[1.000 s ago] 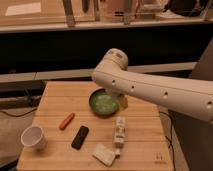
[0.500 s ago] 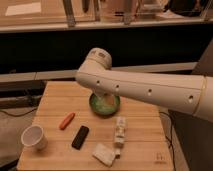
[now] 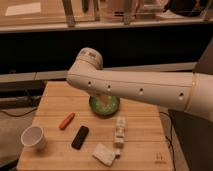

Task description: Pick up the ceramic cup

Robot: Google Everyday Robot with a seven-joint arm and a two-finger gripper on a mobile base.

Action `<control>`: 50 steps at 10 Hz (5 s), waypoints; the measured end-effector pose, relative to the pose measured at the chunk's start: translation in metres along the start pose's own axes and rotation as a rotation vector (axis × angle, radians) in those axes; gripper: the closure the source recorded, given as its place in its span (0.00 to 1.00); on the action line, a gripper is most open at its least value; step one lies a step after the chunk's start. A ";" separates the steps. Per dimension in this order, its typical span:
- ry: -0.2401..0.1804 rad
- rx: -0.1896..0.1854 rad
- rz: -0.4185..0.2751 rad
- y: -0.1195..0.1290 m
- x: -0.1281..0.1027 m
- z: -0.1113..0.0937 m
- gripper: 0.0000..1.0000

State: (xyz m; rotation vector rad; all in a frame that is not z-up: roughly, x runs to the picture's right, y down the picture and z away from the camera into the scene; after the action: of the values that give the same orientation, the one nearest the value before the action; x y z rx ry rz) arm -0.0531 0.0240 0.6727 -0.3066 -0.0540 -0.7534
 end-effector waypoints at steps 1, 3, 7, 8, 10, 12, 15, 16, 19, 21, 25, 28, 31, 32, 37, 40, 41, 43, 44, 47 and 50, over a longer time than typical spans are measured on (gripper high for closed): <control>0.002 0.007 -0.014 -0.001 0.000 0.000 0.20; 0.000 0.022 -0.037 -0.006 -0.003 0.001 0.20; -0.010 0.052 -0.089 -0.025 -0.025 0.007 0.20; -0.013 0.060 -0.108 -0.025 -0.026 0.009 0.20; -0.021 0.074 -0.127 -0.029 -0.030 0.011 0.20; -0.030 0.089 -0.138 -0.033 -0.037 0.013 0.20; -0.051 0.122 -0.162 -0.041 -0.045 0.015 0.20; -0.055 0.128 -0.168 -0.042 -0.047 0.016 0.20; -0.068 0.150 -0.193 -0.047 -0.054 0.019 0.20; -0.077 0.173 -0.227 -0.056 -0.058 0.022 0.20; -0.093 0.207 -0.270 -0.067 -0.064 0.026 0.20; -0.105 0.237 -0.312 -0.078 -0.071 0.029 0.20; -0.115 0.256 -0.344 -0.085 -0.078 0.032 0.20; -0.120 0.265 -0.357 -0.087 -0.079 0.033 0.20; -0.145 0.311 -0.431 -0.100 -0.093 0.040 0.20; -0.154 0.333 -0.468 -0.105 -0.099 0.044 0.20; -0.159 0.341 -0.481 -0.107 -0.103 0.046 0.20; -0.168 0.357 -0.512 -0.110 -0.111 0.048 0.20; -0.172 0.365 -0.527 -0.110 -0.114 0.049 0.20; -0.185 0.386 -0.566 -0.113 -0.124 0.052 0.20; -0.213 0.410 -0.619 -0.113 -0.140 0.058 0.20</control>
State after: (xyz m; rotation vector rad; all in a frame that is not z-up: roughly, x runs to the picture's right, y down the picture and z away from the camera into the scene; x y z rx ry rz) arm -0.2291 0.0566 0.7350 0.0338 -0.5166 -1.2935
